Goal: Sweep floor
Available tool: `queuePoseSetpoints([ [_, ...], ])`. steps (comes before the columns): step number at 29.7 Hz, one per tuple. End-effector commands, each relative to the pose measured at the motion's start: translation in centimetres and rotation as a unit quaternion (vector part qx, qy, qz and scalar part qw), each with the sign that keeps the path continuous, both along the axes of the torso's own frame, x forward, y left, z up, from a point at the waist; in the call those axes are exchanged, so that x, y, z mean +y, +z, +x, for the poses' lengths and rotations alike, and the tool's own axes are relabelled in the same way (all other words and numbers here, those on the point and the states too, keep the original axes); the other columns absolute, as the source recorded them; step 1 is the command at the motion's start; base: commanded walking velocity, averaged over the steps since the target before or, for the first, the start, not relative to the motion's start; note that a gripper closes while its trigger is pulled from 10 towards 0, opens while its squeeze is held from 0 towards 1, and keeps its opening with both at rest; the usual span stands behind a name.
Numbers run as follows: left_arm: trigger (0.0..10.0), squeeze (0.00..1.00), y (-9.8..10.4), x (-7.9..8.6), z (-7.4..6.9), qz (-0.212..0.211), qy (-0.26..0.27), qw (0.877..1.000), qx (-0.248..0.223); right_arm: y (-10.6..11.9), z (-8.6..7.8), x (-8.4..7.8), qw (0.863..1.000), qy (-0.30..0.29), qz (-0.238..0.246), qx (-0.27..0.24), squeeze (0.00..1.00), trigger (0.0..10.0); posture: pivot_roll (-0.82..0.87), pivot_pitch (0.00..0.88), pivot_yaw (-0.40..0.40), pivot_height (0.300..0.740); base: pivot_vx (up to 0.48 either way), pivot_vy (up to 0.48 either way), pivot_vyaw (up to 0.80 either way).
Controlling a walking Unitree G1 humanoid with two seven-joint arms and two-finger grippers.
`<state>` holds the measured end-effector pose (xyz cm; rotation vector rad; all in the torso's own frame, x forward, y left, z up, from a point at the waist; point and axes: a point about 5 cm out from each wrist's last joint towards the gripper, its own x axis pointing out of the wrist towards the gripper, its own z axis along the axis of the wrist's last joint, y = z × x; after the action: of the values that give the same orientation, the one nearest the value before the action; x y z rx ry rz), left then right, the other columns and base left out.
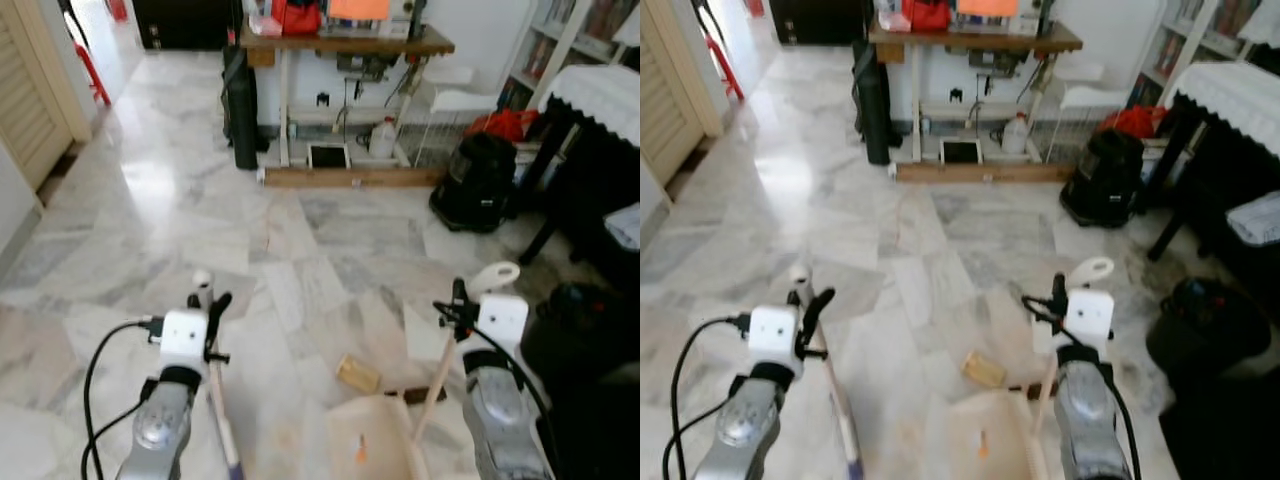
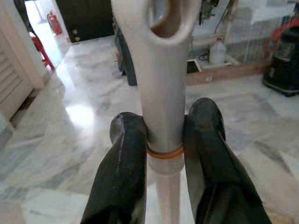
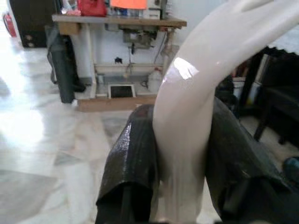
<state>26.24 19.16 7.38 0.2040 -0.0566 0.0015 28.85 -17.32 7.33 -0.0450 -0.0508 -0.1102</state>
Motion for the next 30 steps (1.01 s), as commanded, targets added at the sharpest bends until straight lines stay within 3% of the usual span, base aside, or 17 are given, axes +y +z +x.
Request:
queuePoseSetpoints([
  [1,10.0,0.0,0.89,-0.66,0.43,0.003,-0.009,1.0,-0.023,0.79,0.11,-0.54,1.0,-0.01,0.009,-0.019,0.0,10.0,0.05,0.036,-0.041,0.74,0.356,0.0,0.0],
  [21,10.0,0.0,0.96,-0.53,0.53,0.003,-0.005,1.0,-0.026,0.88,0.27,-0.57,1.0,-0.012,0.01,-0.02,0.0,10.0,0.05,0.04,-0.043,0.74,0.351,0.0,0.0],
  [30,10.0,0.0,1.1,-0.45,0.59,0.001,-0.003,1.0,-0.031,0.98,0.3,-0.54,1.0,-0.012,0.008,-0.024,0.0,10.0,0.05,0.044,-0.04,0.74,0.0,0.0,0.0],
])
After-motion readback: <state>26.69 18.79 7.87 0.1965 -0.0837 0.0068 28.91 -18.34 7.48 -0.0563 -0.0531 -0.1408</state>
